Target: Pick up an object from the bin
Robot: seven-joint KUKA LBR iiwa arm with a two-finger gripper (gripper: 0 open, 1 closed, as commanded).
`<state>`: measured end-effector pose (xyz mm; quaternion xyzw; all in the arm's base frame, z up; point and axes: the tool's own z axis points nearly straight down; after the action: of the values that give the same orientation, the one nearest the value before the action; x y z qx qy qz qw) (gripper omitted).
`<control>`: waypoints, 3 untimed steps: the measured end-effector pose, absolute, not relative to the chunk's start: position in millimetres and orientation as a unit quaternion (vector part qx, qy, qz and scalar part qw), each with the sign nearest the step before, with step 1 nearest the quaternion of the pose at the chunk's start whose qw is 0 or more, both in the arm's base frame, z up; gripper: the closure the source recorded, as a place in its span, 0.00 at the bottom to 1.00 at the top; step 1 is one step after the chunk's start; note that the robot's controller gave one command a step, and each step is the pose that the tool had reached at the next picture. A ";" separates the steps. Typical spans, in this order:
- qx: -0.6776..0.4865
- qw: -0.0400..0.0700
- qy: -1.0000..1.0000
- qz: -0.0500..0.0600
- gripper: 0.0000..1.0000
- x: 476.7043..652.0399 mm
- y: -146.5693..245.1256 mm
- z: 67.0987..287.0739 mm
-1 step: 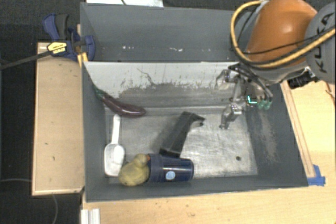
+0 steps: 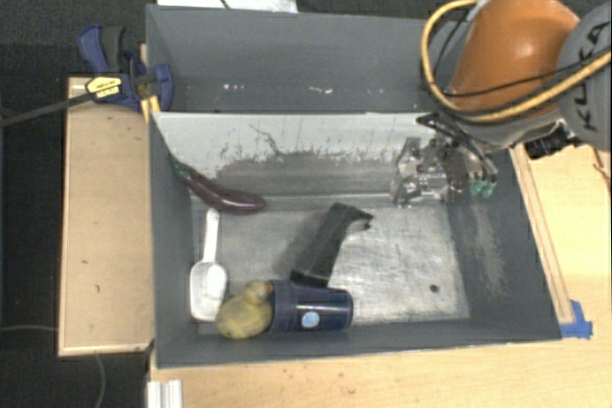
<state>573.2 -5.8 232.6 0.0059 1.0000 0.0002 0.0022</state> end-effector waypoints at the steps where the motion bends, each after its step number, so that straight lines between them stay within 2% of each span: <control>1: 0.006 0.002 1.000 0.000 1.00 573.2 -5.8 232.6; 2: -0.059 0.004 0.998 -0.001 1.00 579.5 10.6 218.1; 3: -0.169 0.001 0.986 0.001 1.00 581.9 3.3 194.7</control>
Offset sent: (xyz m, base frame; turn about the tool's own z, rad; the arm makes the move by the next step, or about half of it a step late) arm 0.0157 0.0620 -0.0578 -0.3953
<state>581.9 3.3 194.7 -0.1694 0.9855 0.0013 0.0007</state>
